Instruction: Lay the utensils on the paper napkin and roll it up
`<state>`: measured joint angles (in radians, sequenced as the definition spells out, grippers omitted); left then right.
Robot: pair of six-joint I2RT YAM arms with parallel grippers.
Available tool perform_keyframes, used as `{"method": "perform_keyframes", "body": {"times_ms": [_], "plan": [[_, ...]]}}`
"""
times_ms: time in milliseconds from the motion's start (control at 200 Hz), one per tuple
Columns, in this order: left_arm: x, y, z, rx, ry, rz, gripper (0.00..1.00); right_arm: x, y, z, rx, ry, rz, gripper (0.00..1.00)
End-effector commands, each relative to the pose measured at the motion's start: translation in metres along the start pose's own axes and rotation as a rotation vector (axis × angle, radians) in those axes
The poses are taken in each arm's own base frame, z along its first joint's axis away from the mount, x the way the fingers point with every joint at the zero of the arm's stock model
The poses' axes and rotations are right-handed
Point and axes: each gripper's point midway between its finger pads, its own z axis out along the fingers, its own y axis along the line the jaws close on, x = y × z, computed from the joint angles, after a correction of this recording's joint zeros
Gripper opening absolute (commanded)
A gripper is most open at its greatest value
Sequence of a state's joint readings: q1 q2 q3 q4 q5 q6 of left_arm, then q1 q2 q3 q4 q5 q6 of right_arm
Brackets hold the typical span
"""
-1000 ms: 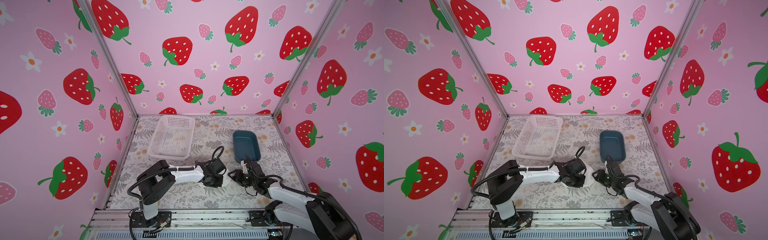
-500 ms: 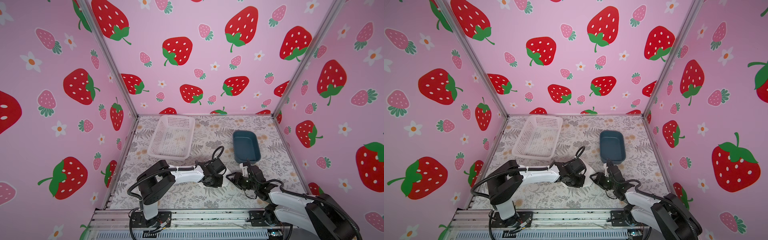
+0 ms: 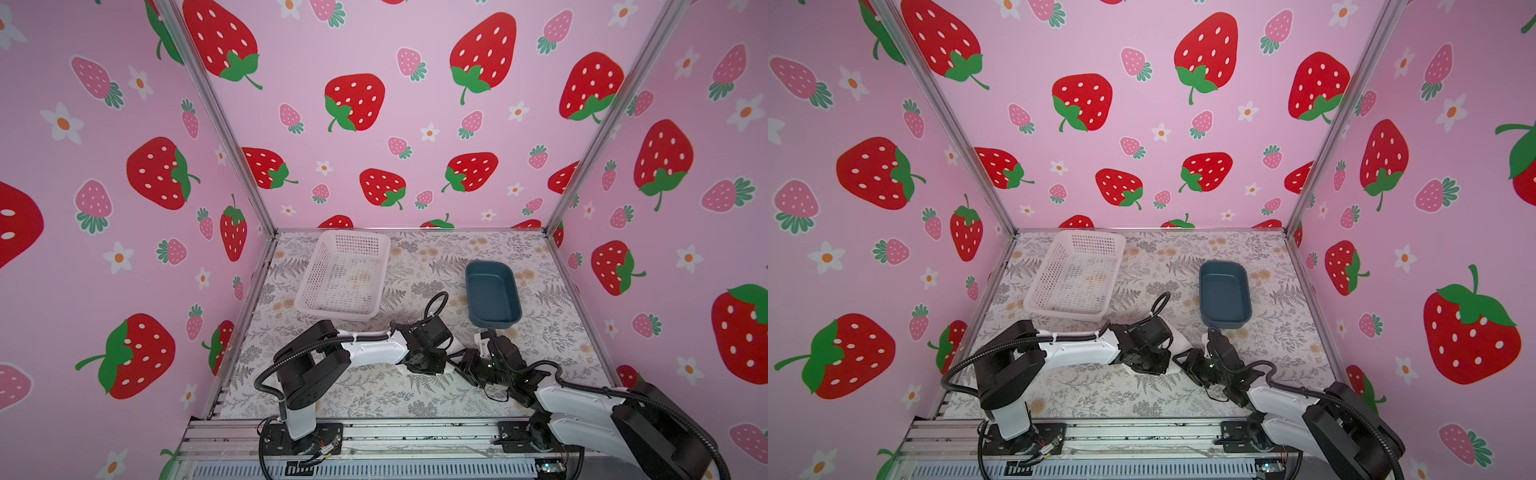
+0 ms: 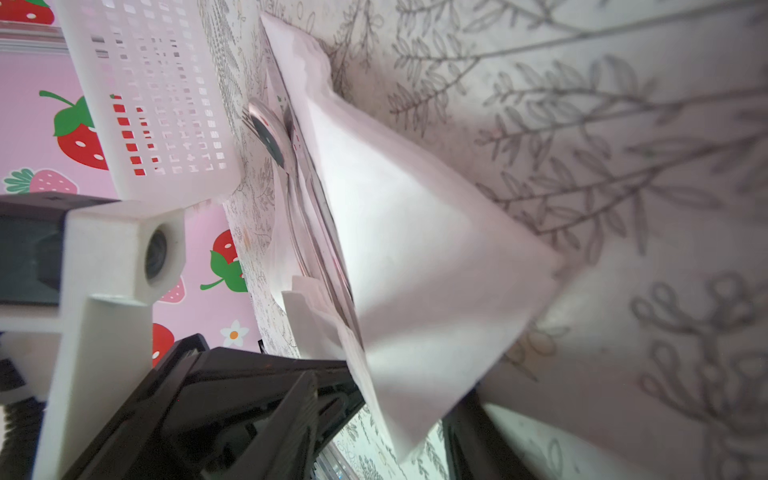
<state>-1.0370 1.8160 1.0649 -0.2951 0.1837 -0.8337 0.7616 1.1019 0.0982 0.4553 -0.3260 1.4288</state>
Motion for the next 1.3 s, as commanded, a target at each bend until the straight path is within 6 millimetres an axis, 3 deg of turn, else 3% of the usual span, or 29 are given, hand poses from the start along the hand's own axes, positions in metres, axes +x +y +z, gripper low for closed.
{"method": "perform_keyframes", "body": {"times_ms": [0,55,80,395,600,815,1296], "plan": [[-0.008,-0.008,-0.005,0.004,-0.023,0.012,0.02,0.005,-0.041,-0.003,0.127,-0.023,0.119,0.51],[-0.008,-0.008,-0.005,0.005,-0.024,0.011,0.02,0.003,-0.035,-0.003,0.091,-0.034,0.116,0.51],[-0.008,-0.008,-0.005,0.005,-0.024,0.010,0.02,0.002,-0.032,-0.003,0.070,-0.041,0.120,0.55],[-0.008,-0.008,-0.004,0.004,-0.021,0.007,0.02,-0.027,0.000,0.003,-0.043,-0.129,0.056,0.58],[-0.007,-0.008,-0.004,0.005,-0.019,0.009,0.02,-0.047,0.004,-0.004,-0.057,-0.192,0.018,0.58],[-0.009,-0.009,-0.005,0.005,-0.023,0.007,0.02,-0.048,0.034,-0.004,-0.120,-0.149,-0.140,0.55],[-0.011,-0.009,-0.009,0.001,-0.033,0.008,0.02,-0.034,0.009,0.004,-0.013,-0.062,-0.211,0.41]]}}
